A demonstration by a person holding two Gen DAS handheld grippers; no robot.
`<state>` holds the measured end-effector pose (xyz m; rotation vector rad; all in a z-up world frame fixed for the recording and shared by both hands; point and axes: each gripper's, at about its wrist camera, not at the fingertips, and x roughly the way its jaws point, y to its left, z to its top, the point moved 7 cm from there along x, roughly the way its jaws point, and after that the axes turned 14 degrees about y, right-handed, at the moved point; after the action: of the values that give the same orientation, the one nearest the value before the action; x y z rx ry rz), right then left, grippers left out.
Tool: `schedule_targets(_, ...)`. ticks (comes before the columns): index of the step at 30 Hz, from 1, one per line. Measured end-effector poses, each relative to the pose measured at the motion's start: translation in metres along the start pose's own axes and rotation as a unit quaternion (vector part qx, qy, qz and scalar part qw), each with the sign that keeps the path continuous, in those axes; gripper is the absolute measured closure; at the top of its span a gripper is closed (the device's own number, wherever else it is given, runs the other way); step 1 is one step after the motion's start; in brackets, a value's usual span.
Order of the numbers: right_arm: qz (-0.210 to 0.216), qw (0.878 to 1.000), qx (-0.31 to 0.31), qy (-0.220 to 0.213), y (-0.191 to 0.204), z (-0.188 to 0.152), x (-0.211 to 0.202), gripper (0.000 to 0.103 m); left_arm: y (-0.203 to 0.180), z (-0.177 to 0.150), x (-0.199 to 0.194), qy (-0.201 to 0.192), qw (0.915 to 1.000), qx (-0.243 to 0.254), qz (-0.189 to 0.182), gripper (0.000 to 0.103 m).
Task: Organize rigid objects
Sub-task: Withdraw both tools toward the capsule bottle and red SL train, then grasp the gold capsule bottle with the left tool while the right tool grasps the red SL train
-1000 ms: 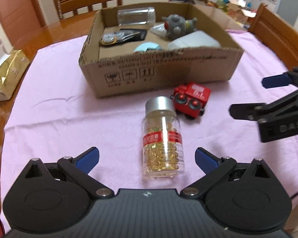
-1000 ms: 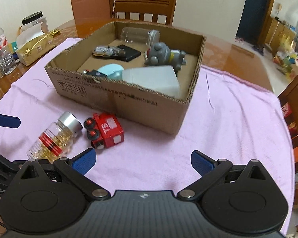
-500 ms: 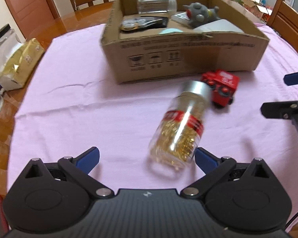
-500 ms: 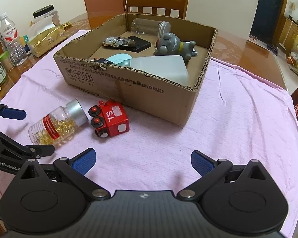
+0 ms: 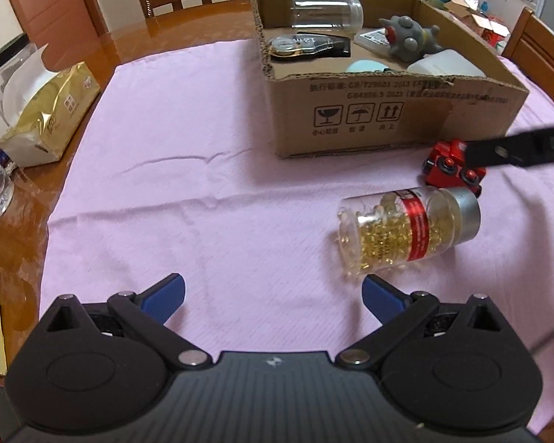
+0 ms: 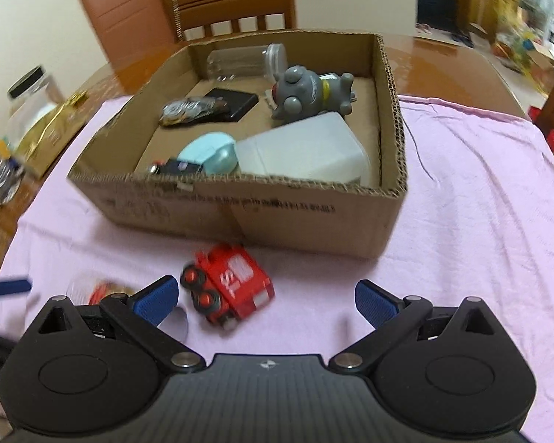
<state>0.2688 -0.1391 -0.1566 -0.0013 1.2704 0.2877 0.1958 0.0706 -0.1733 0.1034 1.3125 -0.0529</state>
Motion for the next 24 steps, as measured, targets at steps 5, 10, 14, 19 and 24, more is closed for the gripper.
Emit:
schedule_targets(5, -0.014, 1.000, 0.001, 0.003, 0.014, 0.011, 0.018, 0.000, 0.024, -0.004, -0.007, -0.005, 0.9998, -0.015, 0.013, 0.002)
schedule_targets(10, -0.055, 0.998, -0.018, 0.000, 0.020, 0.013, 0.031, 0.000, 0.035, 0.003, -0.009, -0.012, 0.9994, -0.027, 0.018, 0.002)
schedule_targets(14, -0.062, 0.998, -0.017, 0.006, 0.005, 0.006, 0.028, 0.000, 0.026, 0.009, -0.011, -0.019, 0.9996, -0.018, 0.014, 0.002)
schedule_targets(19, -0.089, 0.996, -0.023, 0.021, -0.025, -0.008, 0.027, 0.000, 0.010, 0.012, -0.016, -0.021, 0.9997, -0.006, 0.004, 0.002)
schedule_targets(24, -0.088, 0.995, -0.039, 0.025, -0.048, -0.022, 0.026, 0.000, -0.005, 0.009, -0.029, -0.026, 0.9996, 0.003, -0.007, 0.002)
